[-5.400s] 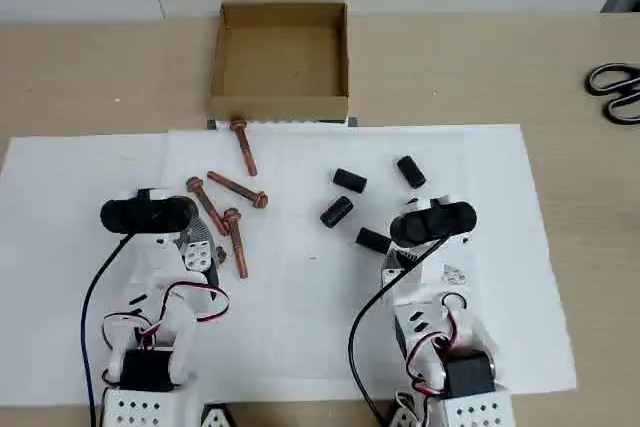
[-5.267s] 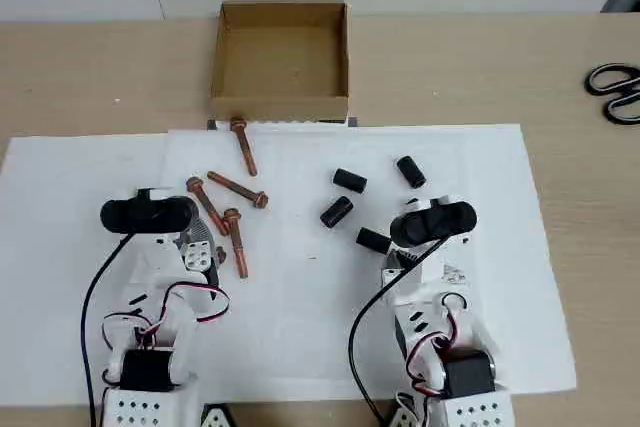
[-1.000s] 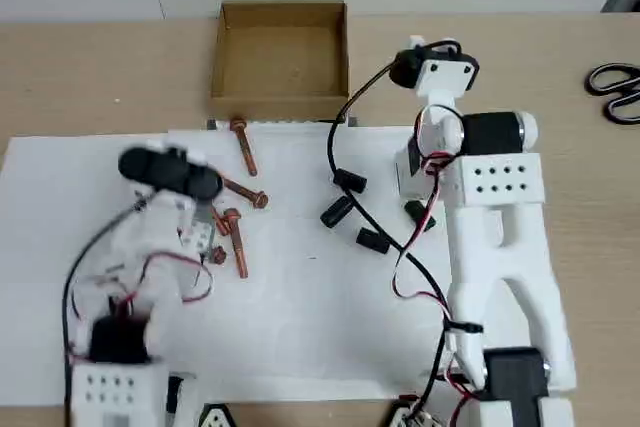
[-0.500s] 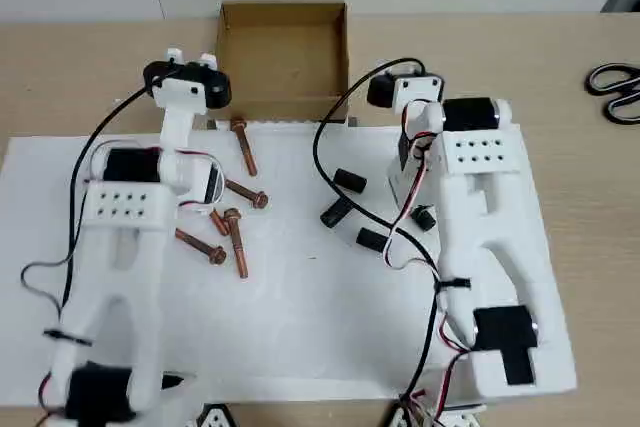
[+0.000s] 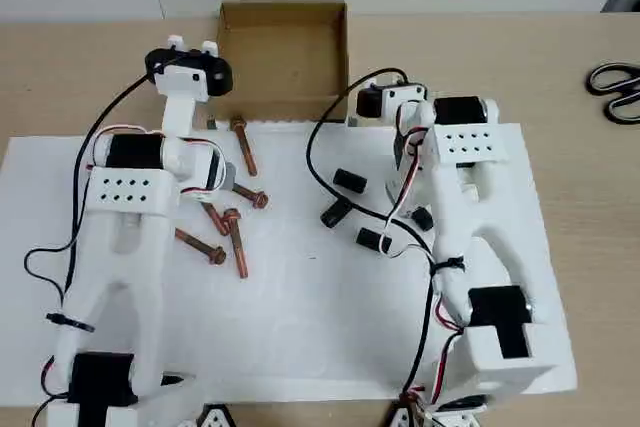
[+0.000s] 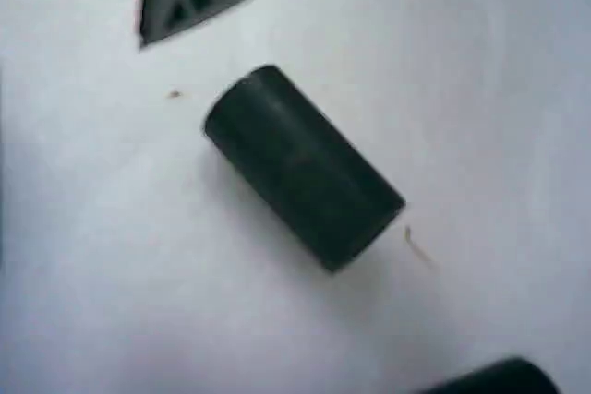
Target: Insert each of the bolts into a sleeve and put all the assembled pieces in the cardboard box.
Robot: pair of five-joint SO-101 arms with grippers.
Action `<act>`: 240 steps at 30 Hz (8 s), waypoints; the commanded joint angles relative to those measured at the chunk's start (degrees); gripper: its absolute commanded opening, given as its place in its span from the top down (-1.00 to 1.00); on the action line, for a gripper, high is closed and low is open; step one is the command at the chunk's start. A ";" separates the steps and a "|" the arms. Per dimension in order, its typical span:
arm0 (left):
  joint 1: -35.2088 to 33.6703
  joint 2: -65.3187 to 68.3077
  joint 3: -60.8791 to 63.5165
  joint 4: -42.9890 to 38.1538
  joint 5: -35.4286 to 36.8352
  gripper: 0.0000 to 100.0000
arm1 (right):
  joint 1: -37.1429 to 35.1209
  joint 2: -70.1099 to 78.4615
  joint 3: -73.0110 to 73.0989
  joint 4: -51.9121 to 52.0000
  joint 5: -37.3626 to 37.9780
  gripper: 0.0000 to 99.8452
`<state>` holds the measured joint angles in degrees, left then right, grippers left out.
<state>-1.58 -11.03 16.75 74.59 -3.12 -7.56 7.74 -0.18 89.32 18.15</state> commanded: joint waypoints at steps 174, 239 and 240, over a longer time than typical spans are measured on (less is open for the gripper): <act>2.99 72.88 -78.11 13.36 30.51 0.84 | 12.00 -25.45 24.26 -1.19 3.34 0.99; 9.93 12.48 -92.18 26.02 14.33 0.99 | 10.51 -92.00 46.51 -2.33 -7.30 1.00; 10.02 10.46 -89.71 26.02 14.33 0.99 | 10.51 -92.62 47.30 -2.77 -7.30 1.00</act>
<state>8.26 6.46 -77.93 99.74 11.38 3.16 -82.55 45.80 88.97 11.65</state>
